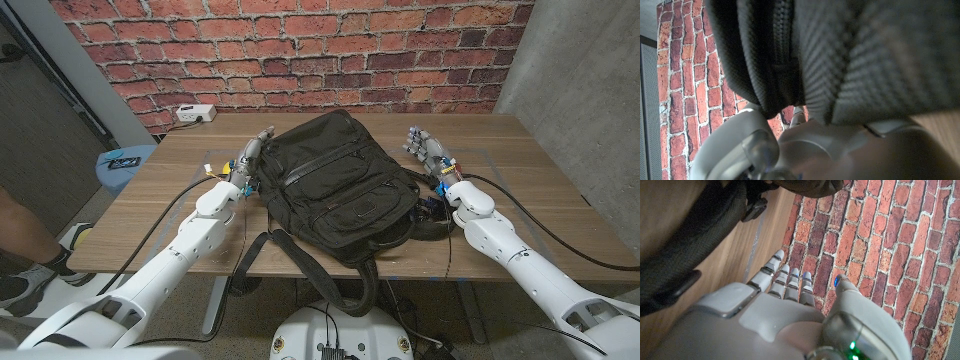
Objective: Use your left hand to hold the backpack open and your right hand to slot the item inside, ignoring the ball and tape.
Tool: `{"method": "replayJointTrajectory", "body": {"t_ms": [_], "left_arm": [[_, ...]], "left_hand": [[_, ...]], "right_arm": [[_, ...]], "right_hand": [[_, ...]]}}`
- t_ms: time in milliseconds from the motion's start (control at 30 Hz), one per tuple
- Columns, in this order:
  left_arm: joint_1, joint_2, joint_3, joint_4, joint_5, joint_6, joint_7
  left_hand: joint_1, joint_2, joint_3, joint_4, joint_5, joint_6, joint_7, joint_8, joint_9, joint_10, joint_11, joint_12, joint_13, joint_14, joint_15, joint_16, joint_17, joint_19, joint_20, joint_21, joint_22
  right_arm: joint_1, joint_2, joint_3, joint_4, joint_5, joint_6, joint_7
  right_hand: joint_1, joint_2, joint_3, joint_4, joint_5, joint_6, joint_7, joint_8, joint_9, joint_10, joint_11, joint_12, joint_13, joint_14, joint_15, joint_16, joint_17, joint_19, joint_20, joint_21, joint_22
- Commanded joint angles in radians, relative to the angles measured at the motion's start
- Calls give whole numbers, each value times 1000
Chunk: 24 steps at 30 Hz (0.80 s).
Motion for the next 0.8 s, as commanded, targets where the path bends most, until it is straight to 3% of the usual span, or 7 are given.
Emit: {"method": "replayJointTrajectory", "body": {"t_ms": [33,800], "left_arm": [[-27,-4,13,30,3,5,-28],[54,75,-18,-102,-11,38,-11]], "left_hand": [[10,0,7,-1,4,9,3,4,2,1,7,4,5,-1,6,5,4,2,7,2,2],[13,-3,7,-9,4,12,7,2,3,2,5,3,5,-2,6,4,4,3,6,-6,2]], "right_arm": [[5,13,-1,21,1,11,0],[8,20,-16,12,-33,27,-21]], "right_hand": [[12,-2,6,-4,7,7,2,5,1,8,4,5,3,8,-14,6,4,8,-18,7,2],[19,-10,5,-20,7,4,3,4,1,5,4,4,2,6,-12,4,-3,7,-14,7,2]]}}
